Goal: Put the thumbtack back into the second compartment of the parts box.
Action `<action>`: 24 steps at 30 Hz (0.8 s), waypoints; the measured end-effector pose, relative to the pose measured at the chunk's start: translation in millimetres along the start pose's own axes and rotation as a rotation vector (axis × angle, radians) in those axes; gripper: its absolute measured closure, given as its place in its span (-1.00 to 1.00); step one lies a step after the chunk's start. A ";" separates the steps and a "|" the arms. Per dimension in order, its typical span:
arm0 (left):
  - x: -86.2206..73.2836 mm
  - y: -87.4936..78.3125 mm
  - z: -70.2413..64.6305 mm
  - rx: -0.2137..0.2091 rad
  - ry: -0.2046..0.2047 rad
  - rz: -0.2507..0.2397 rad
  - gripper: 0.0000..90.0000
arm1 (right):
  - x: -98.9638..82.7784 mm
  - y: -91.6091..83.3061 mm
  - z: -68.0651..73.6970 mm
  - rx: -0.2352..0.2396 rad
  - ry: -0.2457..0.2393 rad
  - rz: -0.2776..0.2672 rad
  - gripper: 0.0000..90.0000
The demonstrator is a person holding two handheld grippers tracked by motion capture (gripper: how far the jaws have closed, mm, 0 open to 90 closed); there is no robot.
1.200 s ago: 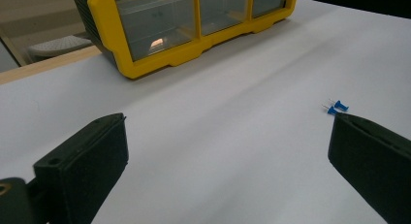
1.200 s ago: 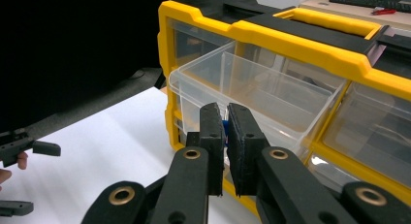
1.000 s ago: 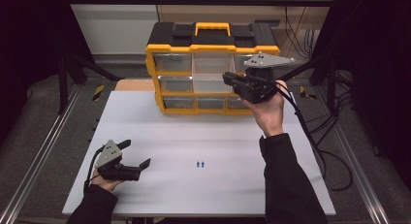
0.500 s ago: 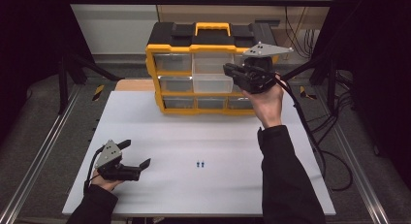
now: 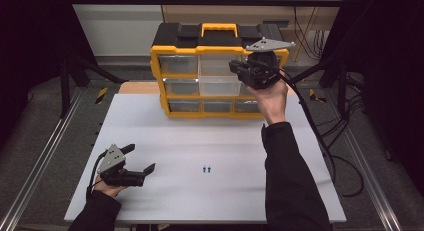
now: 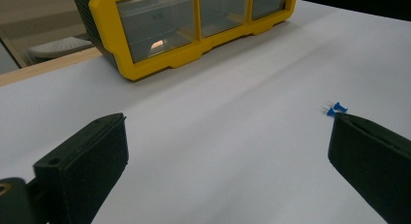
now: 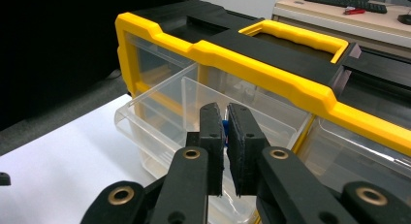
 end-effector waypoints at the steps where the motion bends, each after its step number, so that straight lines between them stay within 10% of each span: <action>1: 0.0 -0.1 0.0 0.000 0.001 0.000 -0.99 | 0.3 1.2 -0.6 -0.001 0.000 0.003 0.90; 24: 0.0 -0.1 -0.2 -0.003 0.002 0.001 -0.99 | -1.9 22.9 -7.0 -0.024 0.008 0.060 0.89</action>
Point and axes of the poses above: each handheld gripper's, and its own axes: y roughly forward along the jaws, x roughly out of its top, z roughly to its left, the point moved 1 cm from there along y, roughly forward along the jaws, and after that the axes turned 9 degrees about -y, right-handed, at the moved point
